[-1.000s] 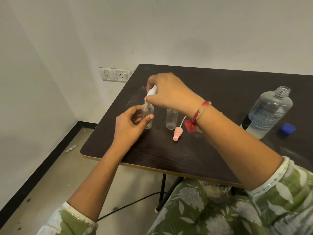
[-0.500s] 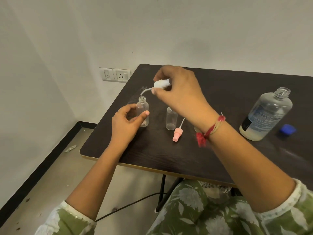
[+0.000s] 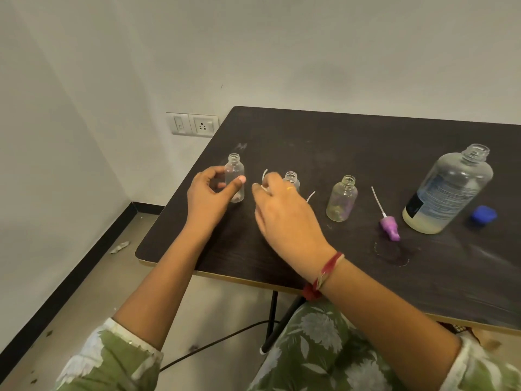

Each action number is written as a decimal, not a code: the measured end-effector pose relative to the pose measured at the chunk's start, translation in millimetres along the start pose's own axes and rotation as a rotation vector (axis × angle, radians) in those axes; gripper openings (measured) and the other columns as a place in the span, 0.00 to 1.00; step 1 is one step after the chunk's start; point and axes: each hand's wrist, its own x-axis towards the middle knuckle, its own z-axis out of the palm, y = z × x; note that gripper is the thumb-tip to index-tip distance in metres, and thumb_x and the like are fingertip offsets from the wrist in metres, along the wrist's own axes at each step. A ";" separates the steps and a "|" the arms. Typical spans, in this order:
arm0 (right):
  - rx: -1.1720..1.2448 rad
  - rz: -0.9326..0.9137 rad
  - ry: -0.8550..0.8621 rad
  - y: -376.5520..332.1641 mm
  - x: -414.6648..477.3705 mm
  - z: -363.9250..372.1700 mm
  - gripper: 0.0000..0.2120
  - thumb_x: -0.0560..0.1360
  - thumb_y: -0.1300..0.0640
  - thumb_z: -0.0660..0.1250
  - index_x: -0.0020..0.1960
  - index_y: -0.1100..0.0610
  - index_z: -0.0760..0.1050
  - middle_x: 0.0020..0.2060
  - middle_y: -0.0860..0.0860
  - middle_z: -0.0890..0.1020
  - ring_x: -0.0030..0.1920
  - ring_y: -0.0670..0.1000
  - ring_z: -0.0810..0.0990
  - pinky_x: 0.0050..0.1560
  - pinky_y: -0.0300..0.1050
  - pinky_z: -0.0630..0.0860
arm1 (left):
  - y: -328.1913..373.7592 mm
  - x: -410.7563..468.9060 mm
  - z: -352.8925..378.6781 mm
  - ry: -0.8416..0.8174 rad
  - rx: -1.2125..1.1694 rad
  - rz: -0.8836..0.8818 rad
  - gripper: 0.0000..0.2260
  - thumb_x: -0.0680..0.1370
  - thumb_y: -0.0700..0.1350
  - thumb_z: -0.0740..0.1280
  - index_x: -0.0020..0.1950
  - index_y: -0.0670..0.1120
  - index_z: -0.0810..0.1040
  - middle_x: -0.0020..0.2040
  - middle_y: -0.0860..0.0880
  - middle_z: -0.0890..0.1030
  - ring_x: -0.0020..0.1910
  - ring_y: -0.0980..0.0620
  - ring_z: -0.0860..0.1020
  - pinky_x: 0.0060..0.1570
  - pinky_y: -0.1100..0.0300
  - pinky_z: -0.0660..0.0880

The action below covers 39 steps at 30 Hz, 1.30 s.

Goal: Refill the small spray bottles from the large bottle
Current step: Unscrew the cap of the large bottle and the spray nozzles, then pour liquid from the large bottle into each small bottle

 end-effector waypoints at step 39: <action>0.055 0.040 0.110 7.3 -16.7 -26.5 0.07 0.72 0.52 0.69 0.43 0.56 0.77 0.45 0.52 0.78 0.36 0.52 0.78 0.26 0.39 0.64 | 40.4 -37.6 -1.7 0.241 -0.020 0.222 0.24 0.74 0.52 0.72 0.67 0.51 0.68 0.62 0.57 0.68 0.62 0.56 0.70 0.57 0.61 0.72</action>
